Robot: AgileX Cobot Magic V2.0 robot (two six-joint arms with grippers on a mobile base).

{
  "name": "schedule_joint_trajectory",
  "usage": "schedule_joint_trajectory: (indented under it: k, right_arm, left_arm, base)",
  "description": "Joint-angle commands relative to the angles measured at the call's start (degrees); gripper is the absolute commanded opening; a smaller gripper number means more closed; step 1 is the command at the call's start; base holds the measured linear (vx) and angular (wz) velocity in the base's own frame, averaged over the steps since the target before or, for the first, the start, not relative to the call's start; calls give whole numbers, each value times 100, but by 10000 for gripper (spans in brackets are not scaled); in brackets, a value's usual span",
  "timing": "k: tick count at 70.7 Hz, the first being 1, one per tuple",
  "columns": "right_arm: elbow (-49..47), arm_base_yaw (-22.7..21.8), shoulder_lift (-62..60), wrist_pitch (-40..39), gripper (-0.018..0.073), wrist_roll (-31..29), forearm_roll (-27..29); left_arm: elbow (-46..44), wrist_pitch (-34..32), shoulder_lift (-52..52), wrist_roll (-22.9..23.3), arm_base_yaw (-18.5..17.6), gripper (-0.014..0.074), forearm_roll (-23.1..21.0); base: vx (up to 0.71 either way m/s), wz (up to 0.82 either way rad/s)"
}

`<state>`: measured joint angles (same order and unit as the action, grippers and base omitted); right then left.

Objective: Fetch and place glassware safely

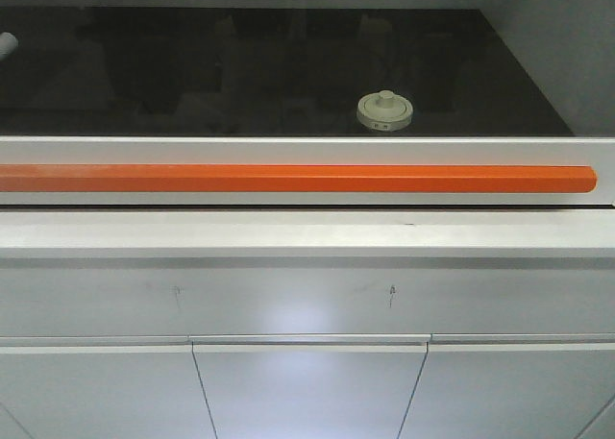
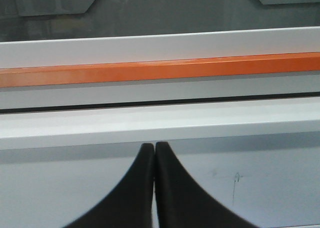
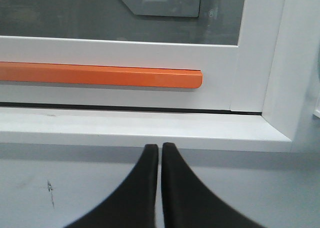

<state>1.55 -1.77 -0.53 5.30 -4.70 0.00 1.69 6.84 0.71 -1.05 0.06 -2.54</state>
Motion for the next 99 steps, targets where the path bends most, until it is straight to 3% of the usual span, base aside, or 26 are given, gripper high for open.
schedule_joint_trajectory:
  k: [1,30,47,53,72,79,99]
  right_arm:
    - [110,-20,-73,-496,-3,-36,0]
    - [105,-20,-73,-1554,-3,-36,0]
    - [-160,-20,-68,-2110,-3,194,127]
    - [-569,-20,16,-2009,-3,179,80]
    - [-2643,-20,1459,-1317,-3,175,-49]
    - [-3230,-20,2191,-1197,-3,175,-70]
    - [-3771,-20,3777,-1288,-3,180,-65]
  left_arm:
    - [159,-416,69,34,-27,-7,-53]
    - [148,-493,69,40,-27,-7,-60]
    - [-242,-1967,54,576,-27,-7,-60]
    - [-806,-2058,-71,571,-27,-7,-60]
    - [-3183,-1559,-1785,449,-27,-7,-27]
    - [-3845,-1565,-2559,105,-27,-7,106]
    - [-4286,-1486,-4079,68,-27,-7,94]
  base:
    - [0,0]
    - [0,0]
    - [0,0]
    - [0,0]
    - [0,0]
    - [0,0]
    - [0,0]
